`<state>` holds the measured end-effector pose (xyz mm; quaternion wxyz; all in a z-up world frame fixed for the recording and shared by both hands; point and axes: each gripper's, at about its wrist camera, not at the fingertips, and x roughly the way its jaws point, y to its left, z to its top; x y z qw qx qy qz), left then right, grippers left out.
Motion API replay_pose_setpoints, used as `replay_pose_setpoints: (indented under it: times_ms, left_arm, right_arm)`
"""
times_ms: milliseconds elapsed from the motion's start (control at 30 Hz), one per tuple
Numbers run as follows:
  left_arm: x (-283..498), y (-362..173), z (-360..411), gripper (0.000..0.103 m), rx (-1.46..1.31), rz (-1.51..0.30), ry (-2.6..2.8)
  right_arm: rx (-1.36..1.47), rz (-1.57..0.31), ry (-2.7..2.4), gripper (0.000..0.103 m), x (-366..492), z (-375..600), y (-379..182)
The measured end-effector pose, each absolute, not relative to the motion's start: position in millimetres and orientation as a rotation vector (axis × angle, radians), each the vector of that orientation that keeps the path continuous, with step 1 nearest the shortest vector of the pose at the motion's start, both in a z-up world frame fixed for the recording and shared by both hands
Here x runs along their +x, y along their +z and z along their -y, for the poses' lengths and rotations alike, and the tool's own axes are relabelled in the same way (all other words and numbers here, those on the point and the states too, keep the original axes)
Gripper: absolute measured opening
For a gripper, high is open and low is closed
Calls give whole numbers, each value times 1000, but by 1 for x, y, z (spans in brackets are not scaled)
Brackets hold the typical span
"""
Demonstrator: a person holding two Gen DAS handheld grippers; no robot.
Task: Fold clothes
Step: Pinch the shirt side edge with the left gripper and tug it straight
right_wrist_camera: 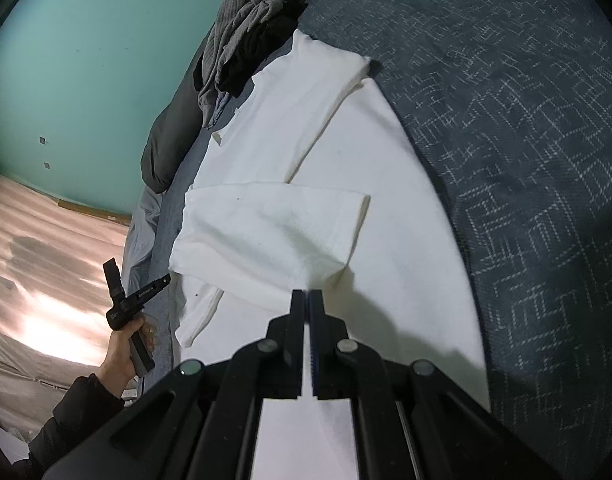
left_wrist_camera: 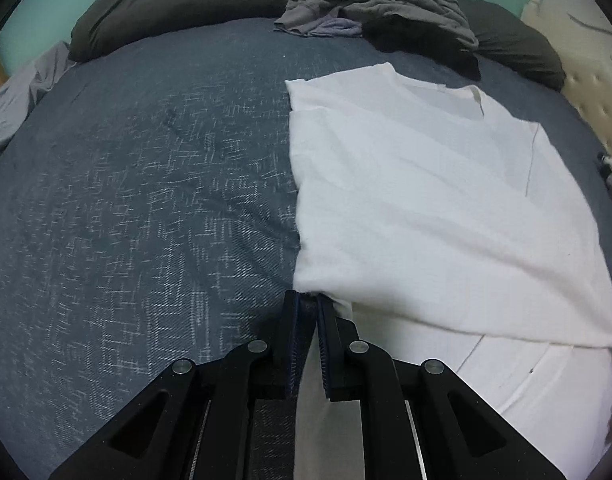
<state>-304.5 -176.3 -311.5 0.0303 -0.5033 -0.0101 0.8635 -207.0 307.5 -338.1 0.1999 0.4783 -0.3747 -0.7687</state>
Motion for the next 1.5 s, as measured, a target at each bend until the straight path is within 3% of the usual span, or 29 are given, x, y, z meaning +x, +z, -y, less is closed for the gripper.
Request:
replay_pose_setpoints:
  times_ms: [433,533,733,833,867,900,1133,1500]
  left_arm:
    - [-293,-298,183,14,-1470,171,2678]
    - [-297,-299,185,21,-1466,196,2685]
    - [-305,-305,188,23,-1467,224,2691]
    - [-307,-303,188,18,-1454,202,2689]
    - [-308,-303,188,7,-1452,189,2689]
    - [-308,-300,188,5,-1455,176,2694]
    - [-304,-280,199,0,-1465,-11,2811]
    - [-289,-283,205,0,-1466,231,2655]
  right_arm:
    - [1336,1055,-2147,2,-206,-311,-339]
    - [1338,1055,-2147,2,-208,-311,-339]
    - [1339,1056,-2144,2,-207,-311,-339]
    - [1340,1057,-2142,2,-206,-311,-339]
    - [1340,1056,-2142,2,-206,-311,-339]
    - [1341,1053,-2142,2,-207,-310,-339]
    - [1338,1021,-2139,2,-209,-304,-337]
    - [1344,1026,-2133,2,-211,-302,-340]
